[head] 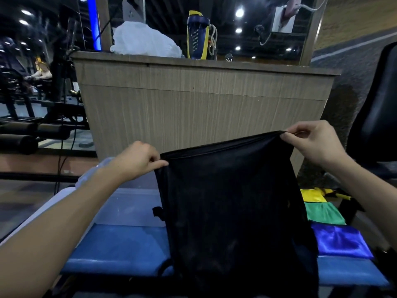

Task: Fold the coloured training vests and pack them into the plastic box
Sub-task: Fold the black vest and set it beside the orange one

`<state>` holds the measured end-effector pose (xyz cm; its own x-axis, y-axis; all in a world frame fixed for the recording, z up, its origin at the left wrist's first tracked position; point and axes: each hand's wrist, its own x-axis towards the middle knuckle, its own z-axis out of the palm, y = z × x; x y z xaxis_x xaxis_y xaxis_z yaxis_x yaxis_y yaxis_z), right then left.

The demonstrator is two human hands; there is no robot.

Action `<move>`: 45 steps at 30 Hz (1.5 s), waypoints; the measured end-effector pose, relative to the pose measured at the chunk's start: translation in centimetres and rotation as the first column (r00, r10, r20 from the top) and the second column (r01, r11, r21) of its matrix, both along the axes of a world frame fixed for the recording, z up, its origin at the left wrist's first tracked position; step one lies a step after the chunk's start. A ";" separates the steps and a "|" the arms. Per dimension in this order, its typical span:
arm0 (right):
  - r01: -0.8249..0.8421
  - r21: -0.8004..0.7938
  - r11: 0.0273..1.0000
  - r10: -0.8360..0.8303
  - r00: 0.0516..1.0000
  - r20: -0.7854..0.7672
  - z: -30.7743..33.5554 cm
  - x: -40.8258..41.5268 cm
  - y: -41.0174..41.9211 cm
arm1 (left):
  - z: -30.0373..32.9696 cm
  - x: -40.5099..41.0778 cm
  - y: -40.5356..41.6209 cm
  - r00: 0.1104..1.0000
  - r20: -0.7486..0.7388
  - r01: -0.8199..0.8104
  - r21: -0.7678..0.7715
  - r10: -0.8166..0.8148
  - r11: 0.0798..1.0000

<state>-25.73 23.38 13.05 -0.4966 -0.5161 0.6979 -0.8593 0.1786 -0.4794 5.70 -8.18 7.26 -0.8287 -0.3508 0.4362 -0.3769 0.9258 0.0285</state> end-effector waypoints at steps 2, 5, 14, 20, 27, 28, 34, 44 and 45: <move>0.018 0.050 0.999 -0.018 1.000 -0.007 -0.5 -0.8 0.9 | 0.4 0.3 0.5 0.977 -0.210 0.090 0.221 -0.043 0.971; 0.020 0.216 0.976 -0.028 0.999 0.034 -1.5 -1.8 2.2 | 1.2 0.4 1.4 0.892 -0.452 0.327 0.628 -0.011 0.706; -0.467 0.342 0.816 0.201 0.783 0.589 -3.5 -0.5 4.1 | 3.8 0.0 2.1 0.910 -0.401 0.201 0.648 0.104 0.735; -0.526 0.245 0.814 0.265 0.713 0.650 -3.0 0.6 3.8 | 2.9 -0.3 1.3 0.978 -0.180 -0.109 0.003 0.108 0.994; -0.400 0.207 0.893 0.220 0.789 0.574 -3.2 0.4 3.7 | 1.0 -0.5 1.6 0.887 -0.441 0.131 0.530 0.140 0.838; -0.376 0.172 0.910 0.219 0.791 0.571 -3.3 0.3 3.7 | 0.8 -0.4 1.5 0.878 -0.460 0.182 0.571 0.129 0.801; -0.197 0.163 0.967 0.105 0.887 0.450 -4.1 -0.8 3.4 | 0.8 -0.1 1.3 0.887 -0.460 0.198 0.459 0.040 0.866; -0.223 0.024 0.975 0.173 0.816 0.552 -4.0 -0.8 4.1 | 2.7 0.6 3.0 0.873 -0.487 0.470 0.832 -0.019 0.295; -0.240 0.030 0.970 0.186 0.819 0.542 -4.0 -0.8 4.3 | 2.9 0.7 2.9 0.866 -0.500 0.492 0.839 -0.025 0.232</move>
<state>-26.50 27.65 9.01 -0.6460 -0.7013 0.3014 -0.4976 0.0874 -0.8630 6.36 -5.26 10.12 -0.8484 -0.4848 0.2127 0.1315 0.1962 0.9717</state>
